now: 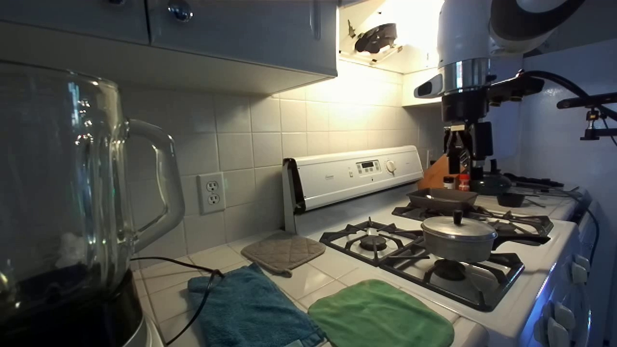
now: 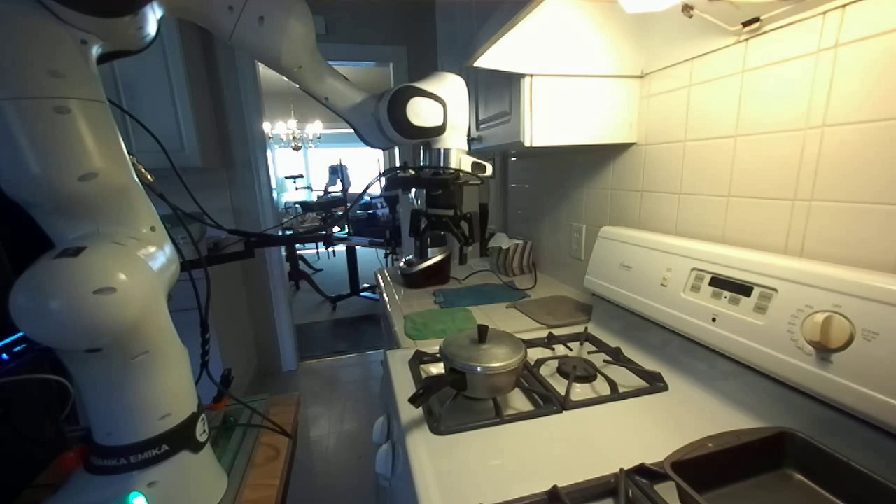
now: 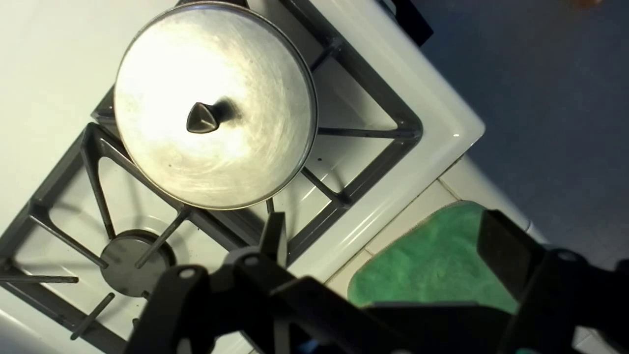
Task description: Put the green cloth on top of the pot
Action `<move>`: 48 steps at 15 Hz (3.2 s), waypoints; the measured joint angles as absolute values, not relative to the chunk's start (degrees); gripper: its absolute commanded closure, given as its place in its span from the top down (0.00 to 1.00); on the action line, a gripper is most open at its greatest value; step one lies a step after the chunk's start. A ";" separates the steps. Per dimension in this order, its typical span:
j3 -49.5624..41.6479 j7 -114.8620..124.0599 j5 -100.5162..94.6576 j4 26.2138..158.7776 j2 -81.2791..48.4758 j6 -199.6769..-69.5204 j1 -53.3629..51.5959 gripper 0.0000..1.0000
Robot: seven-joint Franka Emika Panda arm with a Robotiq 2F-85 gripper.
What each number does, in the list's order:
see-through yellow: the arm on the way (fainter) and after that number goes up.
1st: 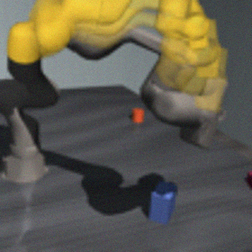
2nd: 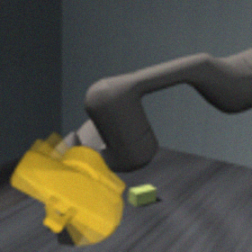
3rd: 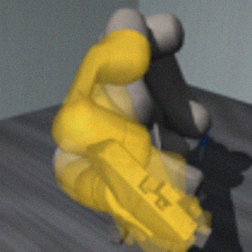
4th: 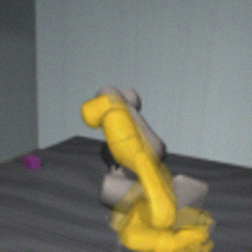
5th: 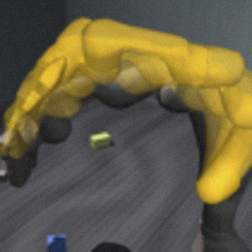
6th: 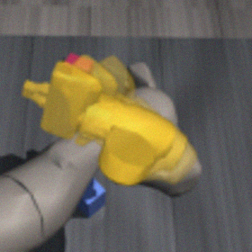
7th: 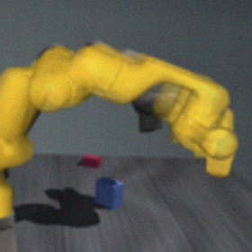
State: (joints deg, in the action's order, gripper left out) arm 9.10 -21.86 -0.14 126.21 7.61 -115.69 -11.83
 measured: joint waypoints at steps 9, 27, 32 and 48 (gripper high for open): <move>12.62 -13.10 1.91 123.67 3.68 -117.72 -13.53 1.00; 17.14 -12.96 0.59 117.16 -9.00 -123.78 -16.76 1.00; 17.33 -12.85 0.59 115.87 -12.70 -128.65 -17.07 1.00; 17.42 -12.94 -4.49 106.56 -28.69 -132.22 -19.40 1.00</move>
